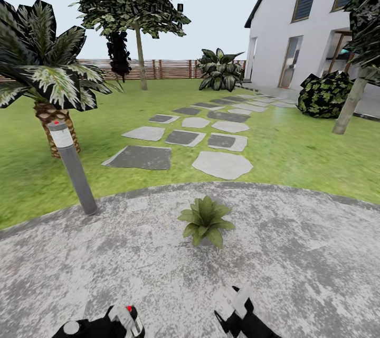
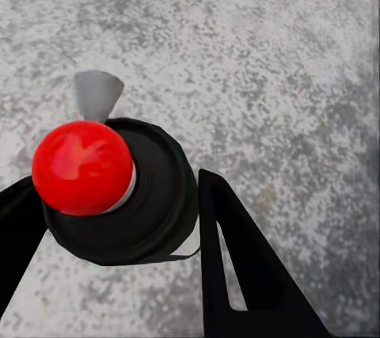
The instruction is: Pick up the pesticide atomizer in the garden and spray insectifuge to fully cover both potted plants in the garden.
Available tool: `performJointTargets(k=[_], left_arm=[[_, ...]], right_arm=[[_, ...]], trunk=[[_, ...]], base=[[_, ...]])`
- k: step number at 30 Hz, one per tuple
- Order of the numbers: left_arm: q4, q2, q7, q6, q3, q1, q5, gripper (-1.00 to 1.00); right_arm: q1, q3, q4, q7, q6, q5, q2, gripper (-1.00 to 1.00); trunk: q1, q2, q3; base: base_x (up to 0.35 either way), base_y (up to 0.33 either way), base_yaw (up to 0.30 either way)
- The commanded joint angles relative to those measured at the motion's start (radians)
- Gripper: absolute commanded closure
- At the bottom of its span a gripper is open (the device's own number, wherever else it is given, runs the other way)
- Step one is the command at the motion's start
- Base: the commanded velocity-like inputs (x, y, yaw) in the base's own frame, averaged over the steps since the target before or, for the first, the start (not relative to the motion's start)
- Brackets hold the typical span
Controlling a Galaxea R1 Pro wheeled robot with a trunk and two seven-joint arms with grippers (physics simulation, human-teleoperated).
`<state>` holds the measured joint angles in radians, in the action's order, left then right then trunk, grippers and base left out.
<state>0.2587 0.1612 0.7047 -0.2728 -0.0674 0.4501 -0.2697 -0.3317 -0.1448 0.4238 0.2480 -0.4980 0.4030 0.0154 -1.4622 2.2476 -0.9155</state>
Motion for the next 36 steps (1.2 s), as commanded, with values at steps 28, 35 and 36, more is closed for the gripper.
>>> performJointTargets(k=[28,35,36], left_arm=[[0.189,-0.044,0.422,0.244,-0.074,0.167,-0.323,1.00],[0.192,-0.075,0.417,0.240,-0.097,0.168,-0.350,1.00],[0.192,-0.077,0.417,0.239,-0.103,0.168,-0.358,1.00]], right_arm=[[-0.129,-0.104,0.148,0.401,0.206,0.047,-0.106,1.00],[-0.129,-0.114,0.151,0.478,0.207,0.049,-0.127,1.00],[-0.129,-0.114,0.151,0.483,0.207,0.049,-0.128,1.00]], trunk=[[0.000,0.000,-0.001],[0.000,0.000,-0.001],[0.000,0.000,-0.001]], base=[[0.000,0.000,0.000],[0.000,0.000,0.000],[0.000,0.000,0.000]])
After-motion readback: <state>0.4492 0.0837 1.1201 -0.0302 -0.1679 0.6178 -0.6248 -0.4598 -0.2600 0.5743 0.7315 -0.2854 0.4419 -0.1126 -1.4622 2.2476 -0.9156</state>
